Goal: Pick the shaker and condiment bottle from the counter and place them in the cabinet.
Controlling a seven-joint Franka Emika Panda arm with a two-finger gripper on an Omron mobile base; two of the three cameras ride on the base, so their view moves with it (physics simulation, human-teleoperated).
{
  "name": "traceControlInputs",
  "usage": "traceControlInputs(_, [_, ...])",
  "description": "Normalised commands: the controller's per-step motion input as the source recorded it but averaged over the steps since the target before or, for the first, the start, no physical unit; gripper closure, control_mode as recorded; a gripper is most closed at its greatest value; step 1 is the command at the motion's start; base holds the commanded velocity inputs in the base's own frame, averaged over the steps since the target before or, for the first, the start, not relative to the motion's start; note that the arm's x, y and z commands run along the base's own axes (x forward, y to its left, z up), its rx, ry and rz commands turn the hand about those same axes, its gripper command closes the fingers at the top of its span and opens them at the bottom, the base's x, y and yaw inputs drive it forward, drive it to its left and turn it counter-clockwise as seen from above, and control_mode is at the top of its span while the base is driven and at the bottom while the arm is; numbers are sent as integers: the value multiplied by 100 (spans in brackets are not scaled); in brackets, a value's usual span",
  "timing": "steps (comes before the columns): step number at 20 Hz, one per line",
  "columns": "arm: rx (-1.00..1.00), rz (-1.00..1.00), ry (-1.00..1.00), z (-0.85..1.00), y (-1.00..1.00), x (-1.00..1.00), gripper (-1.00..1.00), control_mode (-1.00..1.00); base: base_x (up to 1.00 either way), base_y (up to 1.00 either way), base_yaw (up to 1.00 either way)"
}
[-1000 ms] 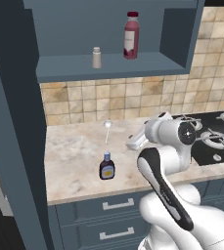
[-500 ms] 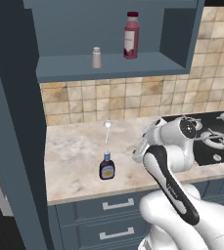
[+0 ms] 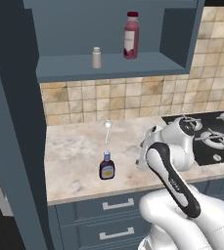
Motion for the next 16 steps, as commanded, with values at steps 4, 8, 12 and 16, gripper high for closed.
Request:
traceControlInputs(4, [-2, 16, 9, -49, -1, 0, -100, -100, 0, 0, 0])
traceControlInputs(8, [0, 16, 8, -46, -2, 0, -100, -100, 0, 0, 0])
traceControlInputs(12, [0, 15, 4, -31, 0, 0, -100, -100, 0, 0, 0])
traceControlInputs(16, [0, 8, 0, -7, 0, 0, -100, -100, 0, 0, 0])
